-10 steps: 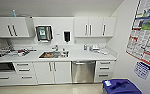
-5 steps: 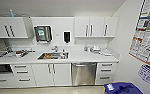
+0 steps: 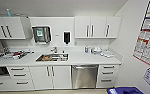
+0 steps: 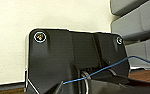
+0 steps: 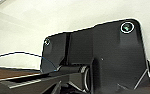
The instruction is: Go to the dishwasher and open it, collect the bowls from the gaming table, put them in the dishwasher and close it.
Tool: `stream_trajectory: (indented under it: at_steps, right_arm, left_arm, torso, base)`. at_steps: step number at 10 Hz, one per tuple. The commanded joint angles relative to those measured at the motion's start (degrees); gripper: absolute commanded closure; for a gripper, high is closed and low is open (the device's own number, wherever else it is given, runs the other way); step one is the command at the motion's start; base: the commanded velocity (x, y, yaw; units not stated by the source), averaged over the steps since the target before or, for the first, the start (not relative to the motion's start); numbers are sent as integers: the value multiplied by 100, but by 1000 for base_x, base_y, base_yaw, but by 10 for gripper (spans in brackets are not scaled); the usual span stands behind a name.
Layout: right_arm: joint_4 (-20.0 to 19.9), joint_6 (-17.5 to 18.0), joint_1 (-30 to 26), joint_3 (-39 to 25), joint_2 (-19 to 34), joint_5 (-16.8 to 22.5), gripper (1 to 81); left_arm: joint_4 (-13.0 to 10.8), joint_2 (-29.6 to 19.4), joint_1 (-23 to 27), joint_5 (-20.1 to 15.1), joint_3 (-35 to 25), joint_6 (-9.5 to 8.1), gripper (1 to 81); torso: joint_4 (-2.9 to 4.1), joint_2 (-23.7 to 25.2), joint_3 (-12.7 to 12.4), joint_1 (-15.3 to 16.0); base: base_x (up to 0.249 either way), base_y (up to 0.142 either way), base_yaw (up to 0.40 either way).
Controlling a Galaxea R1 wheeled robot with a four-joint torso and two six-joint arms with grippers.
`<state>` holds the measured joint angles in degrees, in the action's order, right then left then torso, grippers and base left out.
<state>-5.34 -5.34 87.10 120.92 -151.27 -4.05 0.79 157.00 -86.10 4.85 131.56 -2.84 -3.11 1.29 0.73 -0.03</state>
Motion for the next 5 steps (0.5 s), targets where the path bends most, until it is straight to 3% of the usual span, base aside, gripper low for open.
stream_trajectory:
  at_steps: [1, 5]
  right_arm:
    - [-29, -20, -312, -69, 130, 317, 10]
    - [-29, -20, -320, -69, 121, 308, 10]
  left_arm:
    - [-35, -98, 300, -274, -60, 20, 10]
    - [-27, -116, 309, -265, -60, 20, 10]
  torso:
    - [0, 0, 0, 3]
    - [0, 0, 0, 3]
  base:
    - [156, 0, 0]
    - [150, 0, 0]
